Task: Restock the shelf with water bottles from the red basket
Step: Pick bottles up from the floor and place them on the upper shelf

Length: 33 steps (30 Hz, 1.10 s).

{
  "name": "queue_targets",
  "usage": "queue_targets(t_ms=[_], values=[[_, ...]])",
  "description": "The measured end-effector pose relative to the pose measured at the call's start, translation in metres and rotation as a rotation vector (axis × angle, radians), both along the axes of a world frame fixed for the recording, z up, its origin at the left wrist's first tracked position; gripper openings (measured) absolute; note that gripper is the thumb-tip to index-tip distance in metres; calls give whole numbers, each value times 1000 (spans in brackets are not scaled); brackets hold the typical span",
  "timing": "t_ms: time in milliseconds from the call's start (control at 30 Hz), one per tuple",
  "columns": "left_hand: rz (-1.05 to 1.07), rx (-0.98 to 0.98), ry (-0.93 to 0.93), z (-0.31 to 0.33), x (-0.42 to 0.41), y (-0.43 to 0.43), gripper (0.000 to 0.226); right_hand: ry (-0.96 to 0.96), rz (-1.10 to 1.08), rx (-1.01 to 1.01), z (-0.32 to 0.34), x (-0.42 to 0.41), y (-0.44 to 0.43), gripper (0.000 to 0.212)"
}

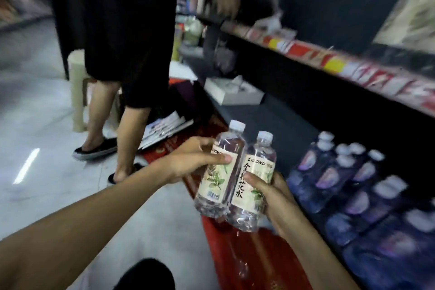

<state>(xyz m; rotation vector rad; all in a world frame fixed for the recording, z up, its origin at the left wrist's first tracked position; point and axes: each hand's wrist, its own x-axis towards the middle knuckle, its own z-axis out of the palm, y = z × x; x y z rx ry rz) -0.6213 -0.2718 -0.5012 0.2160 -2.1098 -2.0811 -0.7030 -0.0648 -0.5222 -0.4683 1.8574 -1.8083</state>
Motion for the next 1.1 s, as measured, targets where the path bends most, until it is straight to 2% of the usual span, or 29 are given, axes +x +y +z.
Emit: queue_targets(t_ms=[133, 267, 367, 433, 500, 567, 667, 867, 967, 1100], values=[[-3, -71, 234, 97, -9, 48, 52, 214, -180, -96, 98, 18, 42, 59], [-11, -81, 384, 170, -25, 90, 42, 422, -309, -136, 177, 28, 85, 46], [-41, -54, 466, 210, -38, 118, 32, 562, -375, -100, 221, 32, 111, 46], [-72, -50, 503, 232, -45, 135, 33, 638, -441, -80, 244, 33, 124, 61], [-95, -35, 545, 250, -54, 149, 36, 716, -514, -49, 261, 32, 133, 89], [-102, -39, 587, 266, -64, 161, 37, 753, -585, -50, 276, 27, 139, 98], [-110, -37, 641, 281, -86, 170, 35, 773, -641, -84, 290, 9, 144, 89], [-106, -21, 649, 294, -138, 165, 39, 740, -736, -72, 301, -26, 120, 56], [-77, 4, 624, 298, -157, 161, 38, 774, -755, -67, 307, -38, 105, 48], [-58, 19, 609, 304, -175, 156, 30, 751, -797, -52, 317, -52, 91, 49]])
